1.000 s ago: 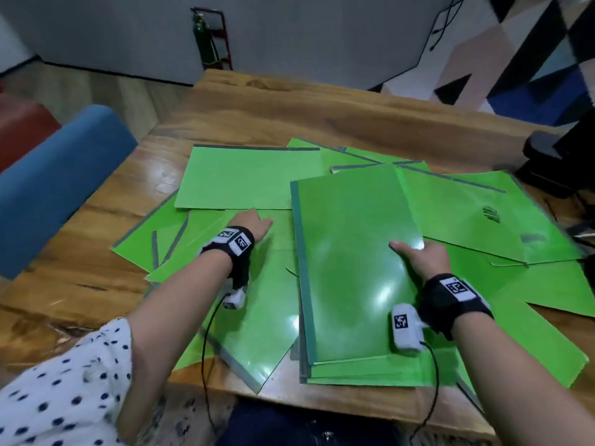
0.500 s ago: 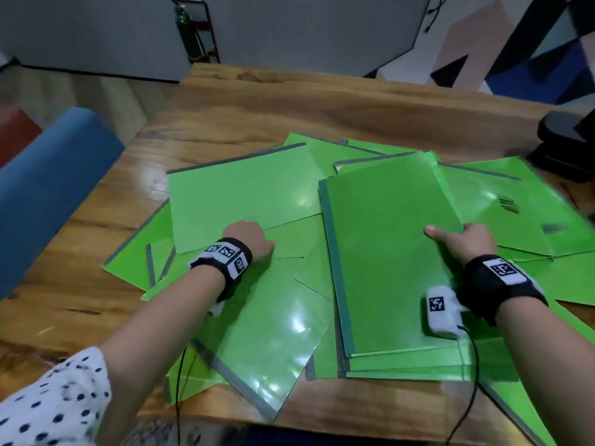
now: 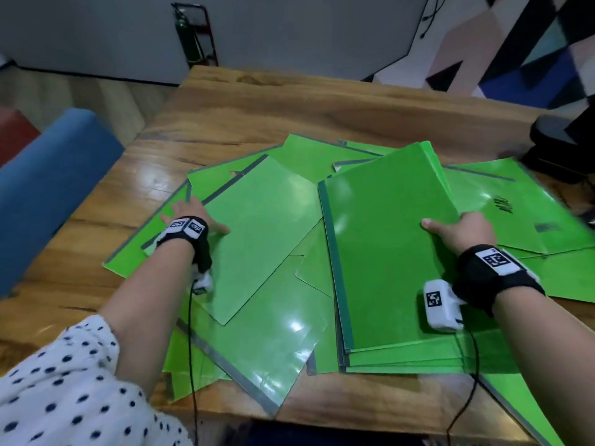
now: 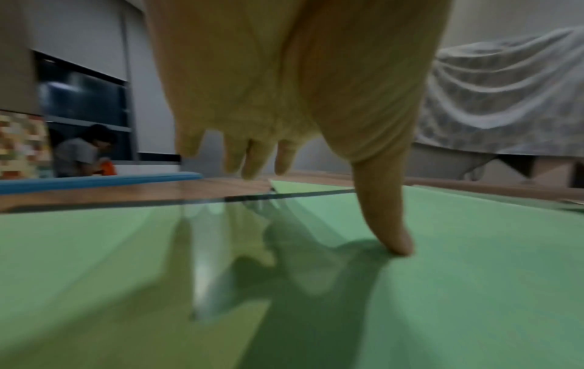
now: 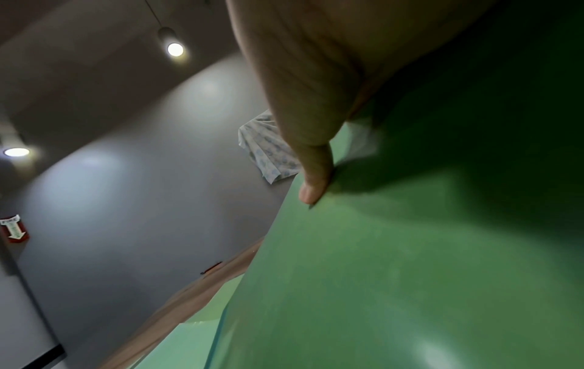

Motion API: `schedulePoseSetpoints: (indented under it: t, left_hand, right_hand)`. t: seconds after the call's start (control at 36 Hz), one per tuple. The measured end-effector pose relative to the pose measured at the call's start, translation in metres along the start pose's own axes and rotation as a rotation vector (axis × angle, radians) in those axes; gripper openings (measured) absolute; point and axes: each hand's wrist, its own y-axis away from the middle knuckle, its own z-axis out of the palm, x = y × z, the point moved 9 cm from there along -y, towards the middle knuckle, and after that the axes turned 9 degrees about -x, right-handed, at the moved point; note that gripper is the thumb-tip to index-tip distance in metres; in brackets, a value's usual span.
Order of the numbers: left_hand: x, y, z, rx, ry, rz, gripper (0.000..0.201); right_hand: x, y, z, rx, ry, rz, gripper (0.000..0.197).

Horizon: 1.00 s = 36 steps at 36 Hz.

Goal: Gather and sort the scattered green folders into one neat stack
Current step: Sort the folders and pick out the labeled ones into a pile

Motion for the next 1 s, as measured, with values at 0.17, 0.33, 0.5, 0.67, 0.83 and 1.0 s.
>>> schedulePoseSetpoints:
  t: [0.17, 0.33, 0.5, 0.67, 0.83, 1.0]
  left_hand:
    - [-0.033, -0.004, 0.014, -0.022, -0.006, -0.041, 0.126]
    - [-0.030, 0.047, 0.030, -0.006, -0.049, -0.054, 0.125]
    - [-0.033, 0.074, 0.059, -0.089, -0.092, -0.072, 0.129]
    - [0.003, 0.111, 0.058, -0.093, -0.207, -0.060, 0.106]
    - [0.103, 0.137, 0.074, -0.156, 0.056, 0.251, 0.048]
    - [0.176, 0.155, 0.111, -0.300, 0.207, 0.335, 0.061]
  right_hand:
    - [0.019, 0.008, 0.004, -0.043, -0.031, 0.050, 0.054]
    - [0.024, 0.018, -0.001, -0.047, -0.072, 0.059, 0.075]
    - [0.015, 0.026, -0.035, 0.017, 0.003, -0.029, 0.064]
    - [0.004, 0.032, -0.076, 0.097, 0.093, -0.086, 0.057]
    - [0.003, 0.042, -0.113, 0.186, 0.144, -0.099, 0.050]
    - [0.019, 0.036, -0.133, 0.263, 0.125, -0.062, 0.060]
